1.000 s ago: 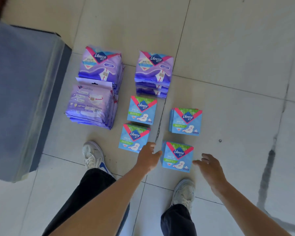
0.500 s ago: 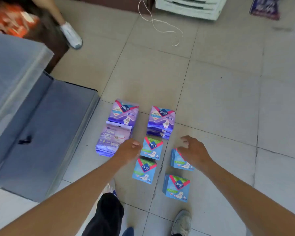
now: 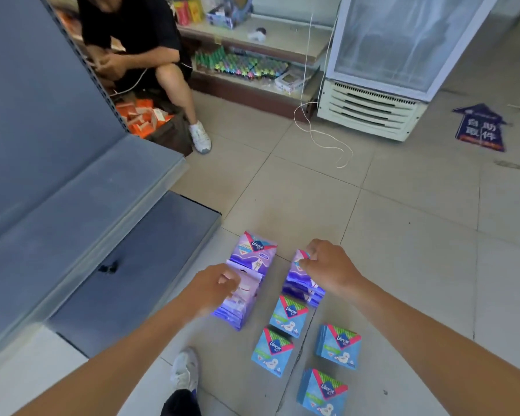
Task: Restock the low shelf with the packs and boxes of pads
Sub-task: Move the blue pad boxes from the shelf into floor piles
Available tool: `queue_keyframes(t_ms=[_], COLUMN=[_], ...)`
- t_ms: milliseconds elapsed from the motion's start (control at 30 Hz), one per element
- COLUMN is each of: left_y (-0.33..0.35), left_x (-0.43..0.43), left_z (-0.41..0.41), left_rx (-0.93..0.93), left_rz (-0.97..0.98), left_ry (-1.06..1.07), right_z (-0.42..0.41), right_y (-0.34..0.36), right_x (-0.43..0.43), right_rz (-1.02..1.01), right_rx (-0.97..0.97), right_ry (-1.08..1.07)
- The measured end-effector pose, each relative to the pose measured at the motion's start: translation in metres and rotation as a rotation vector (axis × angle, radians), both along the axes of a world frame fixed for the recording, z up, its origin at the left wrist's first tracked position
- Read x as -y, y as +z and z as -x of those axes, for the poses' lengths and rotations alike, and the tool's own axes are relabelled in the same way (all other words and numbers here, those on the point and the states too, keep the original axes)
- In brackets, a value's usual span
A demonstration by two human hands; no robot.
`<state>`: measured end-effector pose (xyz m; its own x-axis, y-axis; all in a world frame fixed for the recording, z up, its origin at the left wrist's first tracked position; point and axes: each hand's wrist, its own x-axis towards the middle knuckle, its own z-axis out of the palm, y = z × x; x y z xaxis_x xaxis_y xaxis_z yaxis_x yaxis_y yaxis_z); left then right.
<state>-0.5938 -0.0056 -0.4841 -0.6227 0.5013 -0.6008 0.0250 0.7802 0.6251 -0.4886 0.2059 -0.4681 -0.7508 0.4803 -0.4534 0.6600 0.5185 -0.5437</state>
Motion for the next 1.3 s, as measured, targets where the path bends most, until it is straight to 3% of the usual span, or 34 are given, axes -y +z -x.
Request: queue_keyframes(t_ms=[133, 333, 667, 933, 1300], left_y=[-0.01, -0.009, 0.006, 0.01, 0.066], left_x=[0.029, 0.043, 0.007, -0.014, 0.012], left_z=[0.023, 0.09, 0.168, 0.152, 0.072], left_rx=[0.046, -0.077, -0.132, -0.088, -0.096], left_rz=[0.052, 0.089, 0.097, 0.095, 0.016], left_ry=[-0.016, -0.146, -0.338, -0.287, -0.141], right_z=[0.02, 0.066, 0.121, 0.087, 0.048], right_y=[-0.008, -0.012, 0.004, -0.007, 0.018], right_x=[0.02, 0.046, 0.047, 0.026, 0.033], right_rz=[-0.026, -0.075, -0.156, -0.147, -0.107], right_rx=[0.074, 0.195, 0.205, 0.242, 0.186], right_ry=[-0.005, -0.042, -0.118, -0.082, 0.038])
